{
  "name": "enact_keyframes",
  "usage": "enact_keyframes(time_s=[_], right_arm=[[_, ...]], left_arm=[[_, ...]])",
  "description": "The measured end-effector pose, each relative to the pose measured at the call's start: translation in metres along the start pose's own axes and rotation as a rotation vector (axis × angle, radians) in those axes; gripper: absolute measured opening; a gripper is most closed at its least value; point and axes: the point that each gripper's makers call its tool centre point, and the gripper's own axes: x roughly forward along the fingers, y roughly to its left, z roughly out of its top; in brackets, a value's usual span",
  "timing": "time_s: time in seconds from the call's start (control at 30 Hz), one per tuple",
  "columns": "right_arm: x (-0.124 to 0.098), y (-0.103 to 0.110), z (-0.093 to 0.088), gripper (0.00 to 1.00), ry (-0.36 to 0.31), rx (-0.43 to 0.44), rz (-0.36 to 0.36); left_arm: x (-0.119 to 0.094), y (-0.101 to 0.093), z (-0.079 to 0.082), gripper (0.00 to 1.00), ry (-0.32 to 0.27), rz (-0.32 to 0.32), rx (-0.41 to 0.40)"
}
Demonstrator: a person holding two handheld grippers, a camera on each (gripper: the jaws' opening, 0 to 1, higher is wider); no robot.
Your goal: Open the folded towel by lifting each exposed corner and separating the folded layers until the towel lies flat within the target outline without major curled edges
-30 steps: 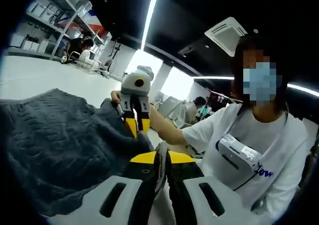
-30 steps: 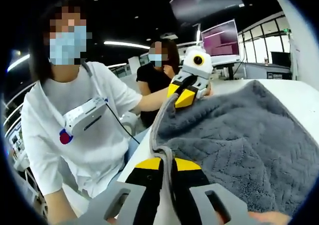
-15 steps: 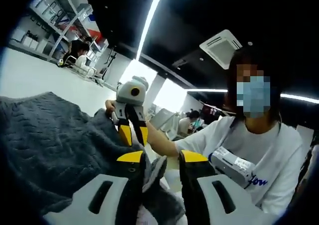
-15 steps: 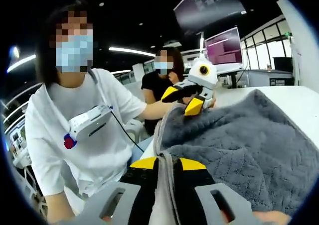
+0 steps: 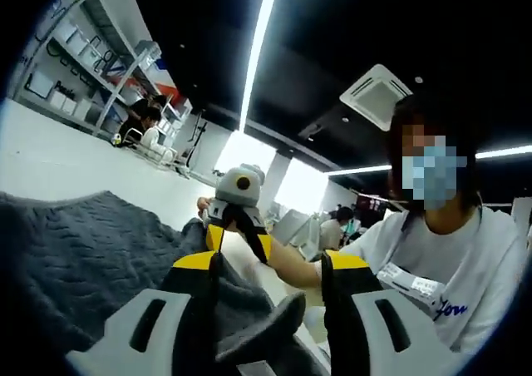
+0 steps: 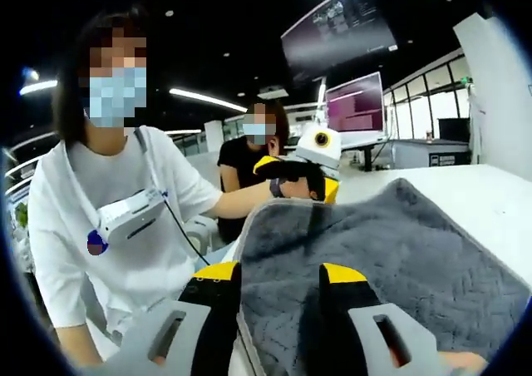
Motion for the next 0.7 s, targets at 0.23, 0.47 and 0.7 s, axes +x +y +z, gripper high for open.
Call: enact_keyframes(time_s=[0.23, 0.47, 0.7], right_arm=[[-0.007, -0.021, 0.006, 0.44, -0.033, -0.029, -0.119], [-0.018, -0.047, 0.011, 0.57, -0.057, -0.044, -0.254], [-0.031, -0.069, 0.01, 0.68, -0.053, -0.041, -0.354]], left_arm=[[-0.013, 0.031, 0.015, 0.52, -0.053, 0.145, 0.027], [-0.022, 0.054, 0.018, 0.61, -0.058, 0.265, 0.063], [-0.035, 0.084, 0.015, 0.73, -0.006, 0.42, 0.12]])
